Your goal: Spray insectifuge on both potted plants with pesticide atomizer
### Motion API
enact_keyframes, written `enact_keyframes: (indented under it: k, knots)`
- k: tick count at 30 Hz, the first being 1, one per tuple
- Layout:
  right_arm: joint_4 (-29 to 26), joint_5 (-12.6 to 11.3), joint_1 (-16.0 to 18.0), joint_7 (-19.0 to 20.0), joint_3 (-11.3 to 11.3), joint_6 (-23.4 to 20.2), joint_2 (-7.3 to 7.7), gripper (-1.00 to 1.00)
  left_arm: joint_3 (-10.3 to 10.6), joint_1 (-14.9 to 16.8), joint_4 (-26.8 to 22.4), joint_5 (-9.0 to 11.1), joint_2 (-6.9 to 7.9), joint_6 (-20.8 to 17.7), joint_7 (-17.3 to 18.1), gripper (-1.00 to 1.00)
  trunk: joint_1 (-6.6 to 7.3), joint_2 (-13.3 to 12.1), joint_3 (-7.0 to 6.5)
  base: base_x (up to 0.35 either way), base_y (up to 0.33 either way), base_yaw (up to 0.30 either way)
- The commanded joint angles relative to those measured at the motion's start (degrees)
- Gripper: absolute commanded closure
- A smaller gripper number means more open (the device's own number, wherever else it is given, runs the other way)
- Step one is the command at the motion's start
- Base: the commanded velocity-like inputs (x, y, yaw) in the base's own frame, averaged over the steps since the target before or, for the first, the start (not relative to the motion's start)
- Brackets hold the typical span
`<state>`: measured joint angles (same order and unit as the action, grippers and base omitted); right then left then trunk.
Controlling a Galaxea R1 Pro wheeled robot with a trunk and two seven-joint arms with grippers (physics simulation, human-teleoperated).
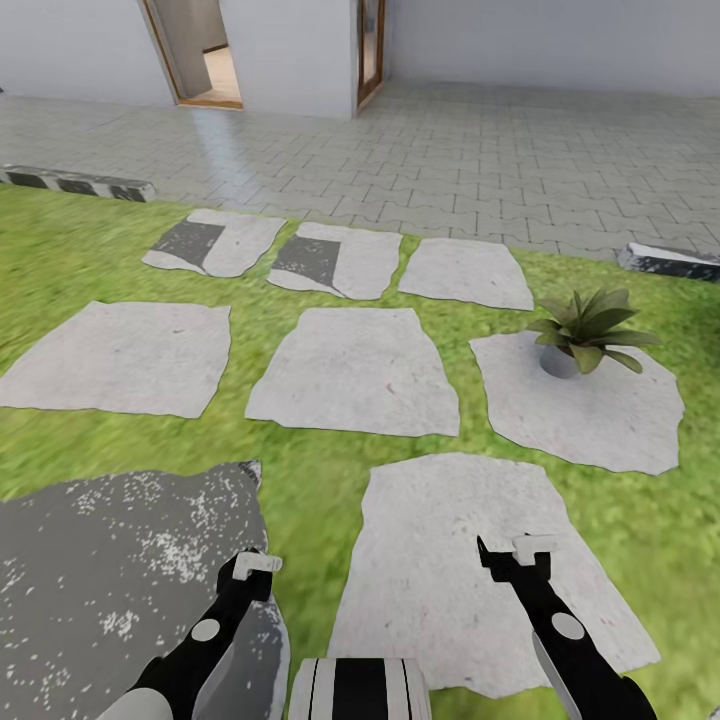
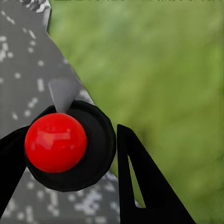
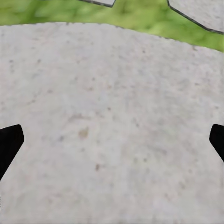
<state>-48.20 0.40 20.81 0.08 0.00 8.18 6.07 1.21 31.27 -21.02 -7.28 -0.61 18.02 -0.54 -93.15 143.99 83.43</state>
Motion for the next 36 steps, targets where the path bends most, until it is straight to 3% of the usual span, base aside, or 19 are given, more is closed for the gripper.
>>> enact_keyframes:
  k: [1, 4, 19, 36]
  knots:
    - [0.0, 0.0, 0.0, 0.0, 0.0, 0.2, 0.0, -1.0, -0.1, 0.0, 0.0, -0.5, 0.0, 0.2, -0.1, 1.0, 0.01, 0.0, 0.03, 0.0, 0.0, 0.0]
    - [0.0, 0.0, 0.0, 0.0, 0.0, 0.2, 0.0, -1.0, -0.1, 0.0, 0.0, -0.5, -0.04, 0.2, -0.1, 1.0, 0.01, 0.0, 0.03, 0.0, 0.0, 0.0]
    - [0.0, 0.0, 0.0, 0.0, 0.0, 0.2, 0.0, -1.0, -0.1, 0.1, 0.0, -0.5, -0.09, 0.1, -0.1, 1.0, 0.4, -0.2, -3.32, 0.0, 0.0, -0.011]
    - [0.0, 0.0, 0.0, 0.0, 0.0, 0.2, 0.0, -1.0, -0.2, 0.1, 0.0, -0.5, -0.12, -0.4, -0.1, 1.0, 0.83, -0.4, -7.71, 0.0, 0.0, -0.227]
